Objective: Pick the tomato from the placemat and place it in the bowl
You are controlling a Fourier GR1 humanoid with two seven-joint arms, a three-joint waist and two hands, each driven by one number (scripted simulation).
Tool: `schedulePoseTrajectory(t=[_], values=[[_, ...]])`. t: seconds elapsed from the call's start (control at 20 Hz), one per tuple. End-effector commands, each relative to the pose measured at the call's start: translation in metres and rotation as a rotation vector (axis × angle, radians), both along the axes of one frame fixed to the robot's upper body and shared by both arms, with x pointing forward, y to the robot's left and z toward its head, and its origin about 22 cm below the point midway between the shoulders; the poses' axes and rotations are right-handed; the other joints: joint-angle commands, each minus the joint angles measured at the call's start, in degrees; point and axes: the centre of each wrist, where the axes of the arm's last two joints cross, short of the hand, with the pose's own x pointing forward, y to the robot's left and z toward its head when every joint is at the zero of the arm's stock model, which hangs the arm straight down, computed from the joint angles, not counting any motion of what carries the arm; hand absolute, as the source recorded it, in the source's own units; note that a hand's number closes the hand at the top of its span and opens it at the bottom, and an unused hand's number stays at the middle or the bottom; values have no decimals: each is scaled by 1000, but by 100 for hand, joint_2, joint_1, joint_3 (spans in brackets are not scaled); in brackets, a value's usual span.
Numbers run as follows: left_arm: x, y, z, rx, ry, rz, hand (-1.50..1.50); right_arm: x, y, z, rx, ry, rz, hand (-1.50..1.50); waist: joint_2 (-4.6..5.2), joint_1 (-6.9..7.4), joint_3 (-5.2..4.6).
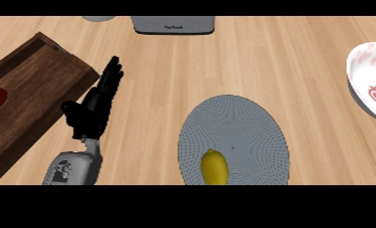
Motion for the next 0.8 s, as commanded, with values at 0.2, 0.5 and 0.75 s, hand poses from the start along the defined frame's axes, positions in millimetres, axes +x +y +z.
schedulePoseTrajectory(t=[0.2, 0.5, 0.75], values=[[-11, 3, -2, -11, -7, -8, 0, -25, -33, -27, 179, -110, 147, -150, -8, -2, 2], [-12, 3, 0, 4, -21, -4, 0, -12, -12, -24, 154, -373, 153, -150, -34, -42, -5], [-22, 8, -10, 8, -5, -7, 0, -19, -29, 17, 221, -481, 99, -150, -43, -62, -10]])
